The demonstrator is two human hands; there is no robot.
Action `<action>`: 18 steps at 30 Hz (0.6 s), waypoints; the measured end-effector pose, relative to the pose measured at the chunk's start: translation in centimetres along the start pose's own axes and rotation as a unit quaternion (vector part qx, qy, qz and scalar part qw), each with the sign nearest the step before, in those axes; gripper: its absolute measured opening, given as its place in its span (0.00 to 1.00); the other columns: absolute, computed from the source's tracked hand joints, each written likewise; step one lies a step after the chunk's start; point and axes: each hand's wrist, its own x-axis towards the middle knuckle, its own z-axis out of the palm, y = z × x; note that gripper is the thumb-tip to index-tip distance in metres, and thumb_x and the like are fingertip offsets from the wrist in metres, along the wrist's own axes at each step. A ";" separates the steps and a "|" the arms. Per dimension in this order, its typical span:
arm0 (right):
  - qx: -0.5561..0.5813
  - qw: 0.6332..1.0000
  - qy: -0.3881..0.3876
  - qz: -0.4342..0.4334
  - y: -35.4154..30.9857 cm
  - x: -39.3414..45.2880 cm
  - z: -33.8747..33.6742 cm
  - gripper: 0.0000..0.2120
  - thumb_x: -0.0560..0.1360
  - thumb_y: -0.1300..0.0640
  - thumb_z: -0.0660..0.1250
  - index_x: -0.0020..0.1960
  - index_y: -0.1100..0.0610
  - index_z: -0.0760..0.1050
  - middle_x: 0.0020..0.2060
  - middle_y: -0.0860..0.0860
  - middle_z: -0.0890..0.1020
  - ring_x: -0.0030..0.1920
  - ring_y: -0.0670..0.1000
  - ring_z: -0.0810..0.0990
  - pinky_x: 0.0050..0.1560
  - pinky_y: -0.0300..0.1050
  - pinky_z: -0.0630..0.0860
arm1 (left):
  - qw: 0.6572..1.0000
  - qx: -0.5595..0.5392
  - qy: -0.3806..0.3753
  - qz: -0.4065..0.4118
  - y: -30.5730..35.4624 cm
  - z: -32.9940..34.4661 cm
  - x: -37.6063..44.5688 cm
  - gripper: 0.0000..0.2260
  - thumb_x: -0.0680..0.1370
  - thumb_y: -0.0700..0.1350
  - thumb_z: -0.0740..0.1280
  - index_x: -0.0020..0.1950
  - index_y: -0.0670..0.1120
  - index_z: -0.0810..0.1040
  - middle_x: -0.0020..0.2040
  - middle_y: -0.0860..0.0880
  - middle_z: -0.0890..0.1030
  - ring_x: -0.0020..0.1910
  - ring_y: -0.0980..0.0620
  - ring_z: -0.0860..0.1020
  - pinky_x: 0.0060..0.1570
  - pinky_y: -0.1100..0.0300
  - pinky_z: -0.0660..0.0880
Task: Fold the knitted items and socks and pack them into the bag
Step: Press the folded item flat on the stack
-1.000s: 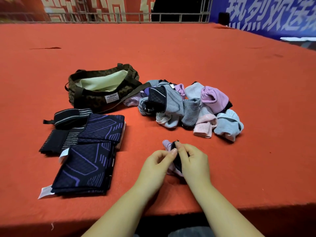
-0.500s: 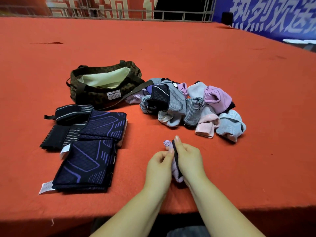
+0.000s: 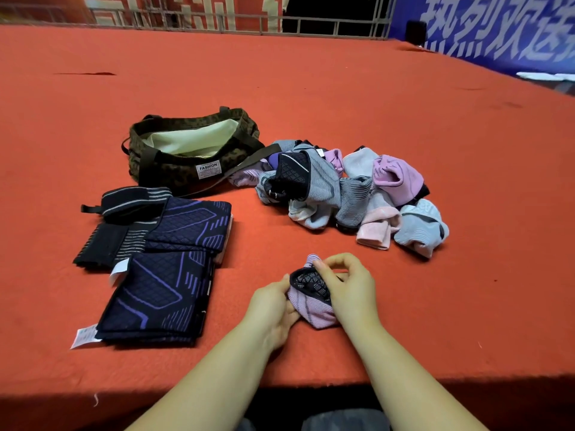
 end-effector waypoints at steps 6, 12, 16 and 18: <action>-0.107 0.973 0.052 -0.195 1.2 -1.0 -0.6 0.04 0.72 0.53 0.69 0.40 0.52 0.76 0.39 0.43 0.76 0.39 0.43 0.73 0.43 0.37 0.69 | 0.788 0.555 0.094 0.250 -0.3 -1.4 1.1 0.11 0.79 0.50 0.63 0.38 0.48 0.73 0.46 0.45 0.79 0.49 0.44 0.76 0.52 0.56 0.69; -0.171 0.945 0.026 -0.279 2.6 -3.0 -1.3 0.13 0.72 0.44 0.64 0.41 0.52 0.82 0.39 0.45 0.80 0.43 0.45 0.75 0.47 0.41 0.69 | 0.743 0.605 0.137 0.253 -0.5 -1.6 0.8 0.13 0.78 0.55 0.62 0.43 0.47 0.80 0.53 0.50 0.77 0.56 0.46 0.71 0.56 0.57 0.64; -0.204 0.950 0.011 -0.235 2.1 -3.3 -1.0 0.16 0.68 0.39 0.64 0.42 0.50 0.81 0.38 0.43 0.80 0.41 0.45 0.76 0.48 0.38 0.66 | 0.736 0.615 0.128 0.253 -0.3 -1.7 0.6 0.13 0.78 0.55 0.62 0.43 0.48 0.80 0.53 0.52 0.77 0.58 0.48 0.71 0.56 0.57 0.63; -0.169 0.966 0.011 -0.197 1.6 -3.3 -0.8 0.14 0.69 0.41 0.64 0.42 0.50 0.80 0.37 0.43 0.80 0.40 0.48 0.77 0.47 0.40 0.68 | 0.743 0.610 0.126 0.246 -0.3 -1.7 0.5 0.13 0.78 0.55 0.62 0.43 0.48 0.80 0.53 0.52 0.77 0.58 0.49 0.70 0.55 0.57 0.62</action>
